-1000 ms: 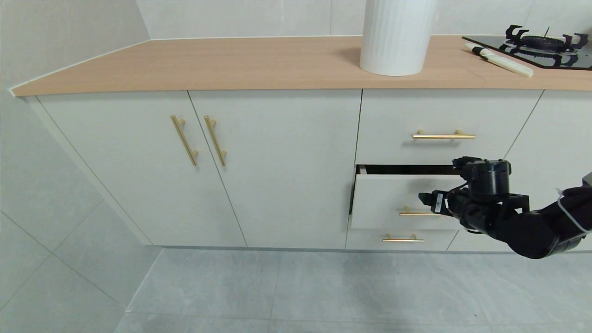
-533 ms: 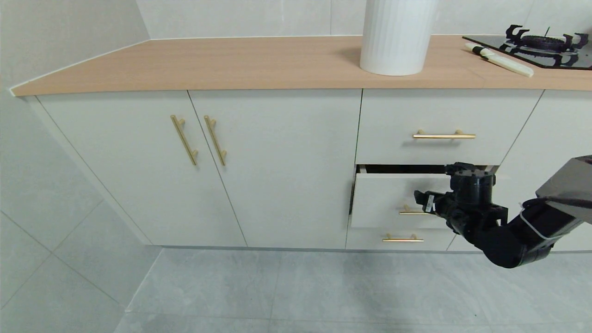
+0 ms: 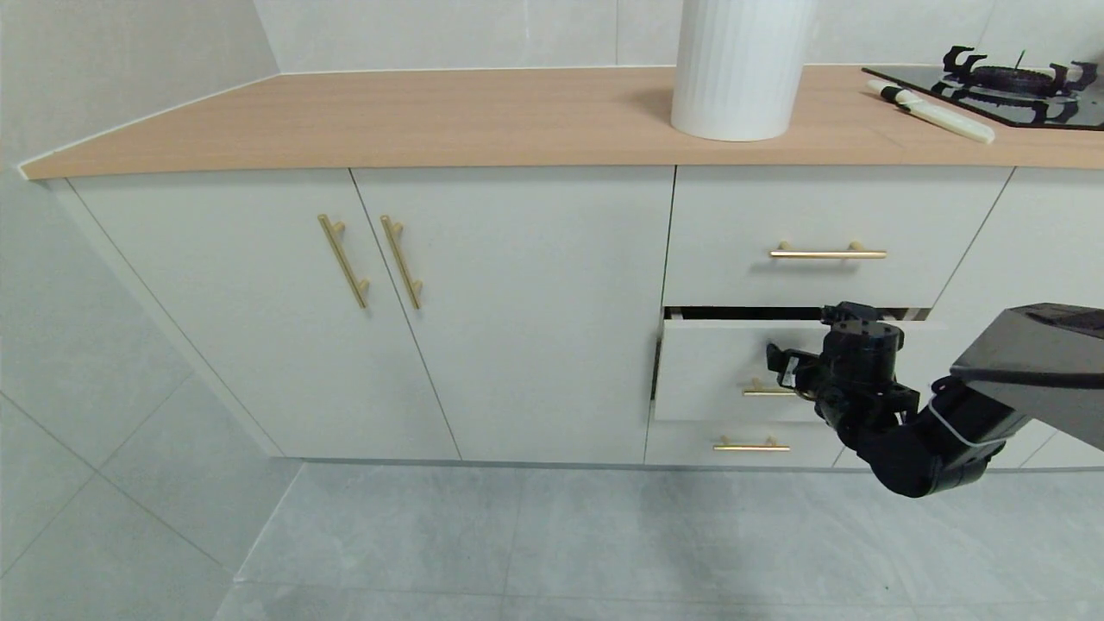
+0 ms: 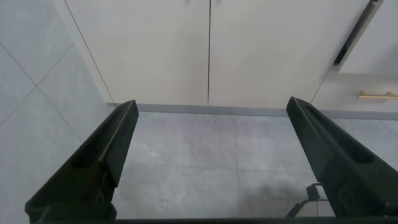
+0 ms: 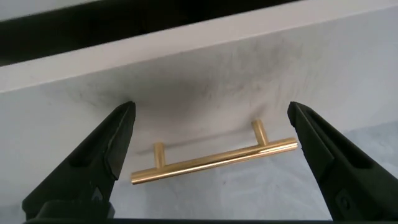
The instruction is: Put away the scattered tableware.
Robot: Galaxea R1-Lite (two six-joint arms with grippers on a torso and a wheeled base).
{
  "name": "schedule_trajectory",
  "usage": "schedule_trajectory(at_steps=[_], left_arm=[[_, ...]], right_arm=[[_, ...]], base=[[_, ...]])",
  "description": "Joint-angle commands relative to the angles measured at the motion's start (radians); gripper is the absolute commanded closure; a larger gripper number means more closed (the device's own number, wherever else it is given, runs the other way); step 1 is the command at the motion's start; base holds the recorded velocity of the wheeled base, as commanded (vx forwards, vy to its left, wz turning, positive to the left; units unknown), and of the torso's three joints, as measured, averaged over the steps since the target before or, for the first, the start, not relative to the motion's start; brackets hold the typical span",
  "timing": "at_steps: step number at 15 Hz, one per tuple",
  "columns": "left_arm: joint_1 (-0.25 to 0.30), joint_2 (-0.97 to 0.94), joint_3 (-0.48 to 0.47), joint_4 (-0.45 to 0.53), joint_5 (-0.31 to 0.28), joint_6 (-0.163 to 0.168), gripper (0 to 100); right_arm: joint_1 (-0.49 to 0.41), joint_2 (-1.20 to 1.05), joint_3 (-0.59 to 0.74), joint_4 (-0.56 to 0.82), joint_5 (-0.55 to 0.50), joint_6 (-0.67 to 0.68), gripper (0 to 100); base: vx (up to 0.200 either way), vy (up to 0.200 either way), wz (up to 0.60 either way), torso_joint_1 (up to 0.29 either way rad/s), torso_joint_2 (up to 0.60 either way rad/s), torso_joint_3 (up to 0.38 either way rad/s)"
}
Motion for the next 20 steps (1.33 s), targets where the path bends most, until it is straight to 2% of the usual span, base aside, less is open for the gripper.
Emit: schedule_trajectory(at_steps=[1, 7, 20], left_arm=[[0.0, 0.002, 0.0, 0.0, 0.001, -0.001, 0], [0.0, 0.0, 0.0, 0.0, 0.001, -0.001, 0], [0.0, 0.002, 0.0, 0.0, 0.001, -0.001, 0]], right_arm=[[-0.008, 0.037, -0.025, 0.0, -0.014, -0.001, 0], [-0.043, 0.083, -0.127, -0.025, -0.071, 0.004, 0], [-0.048, 0.084, -0.166, -0.025, -0.094, 0.022, 0]], base=[[0.0, 0.0, 0.0, 0.0, 0.0, 0.0], [0.0, 0.0, 0.0, 0.0, 0.0, 0.0], [0.0, 0.0, 0.0, 0.0, 0.0, 0.0]])
